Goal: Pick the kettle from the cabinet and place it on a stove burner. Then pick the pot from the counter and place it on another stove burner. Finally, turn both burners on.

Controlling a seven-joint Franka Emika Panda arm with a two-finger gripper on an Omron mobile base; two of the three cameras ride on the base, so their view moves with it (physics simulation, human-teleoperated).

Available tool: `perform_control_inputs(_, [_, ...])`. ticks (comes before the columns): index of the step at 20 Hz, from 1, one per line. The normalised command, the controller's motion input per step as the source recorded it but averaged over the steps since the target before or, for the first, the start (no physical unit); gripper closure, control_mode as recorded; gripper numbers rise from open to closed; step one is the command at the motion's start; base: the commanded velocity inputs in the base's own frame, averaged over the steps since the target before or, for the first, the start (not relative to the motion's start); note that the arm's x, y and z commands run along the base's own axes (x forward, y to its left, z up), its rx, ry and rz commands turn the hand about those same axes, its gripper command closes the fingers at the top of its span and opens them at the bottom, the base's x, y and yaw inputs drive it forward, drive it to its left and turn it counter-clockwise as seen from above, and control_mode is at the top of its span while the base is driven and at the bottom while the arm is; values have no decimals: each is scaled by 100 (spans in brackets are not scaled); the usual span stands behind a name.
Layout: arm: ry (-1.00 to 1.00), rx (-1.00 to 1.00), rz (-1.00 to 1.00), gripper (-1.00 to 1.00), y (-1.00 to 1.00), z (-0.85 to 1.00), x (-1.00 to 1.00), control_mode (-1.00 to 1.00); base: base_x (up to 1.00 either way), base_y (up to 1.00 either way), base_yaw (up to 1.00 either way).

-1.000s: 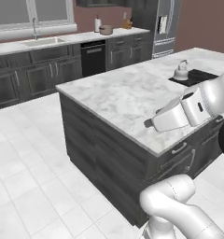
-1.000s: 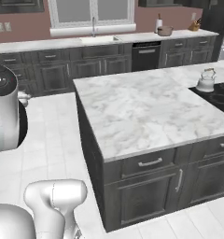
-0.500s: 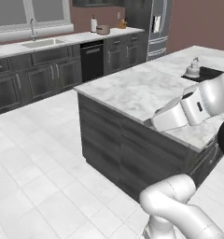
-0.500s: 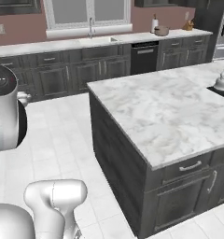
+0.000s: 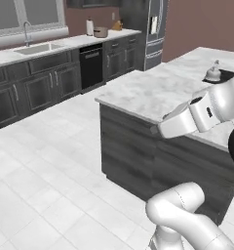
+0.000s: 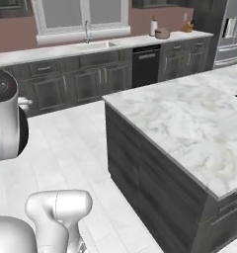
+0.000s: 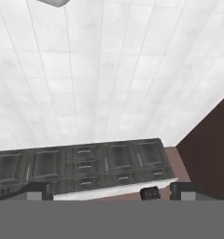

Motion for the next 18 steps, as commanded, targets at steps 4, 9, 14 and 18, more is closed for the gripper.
perform_control_inputs(4, [0,0,0,-100,0,0,0,100,53,100,-27])
perform_control_inputs(9, [0,0,0,-100,0,0,0,100,61,100,-24])
perform_control_inputs(14, [0,0,0,-100,0,0,0,100,60,100,-23])
perform_control_inputs(18, [0,0,0,-100,0,0,0,100,62,100,-23])
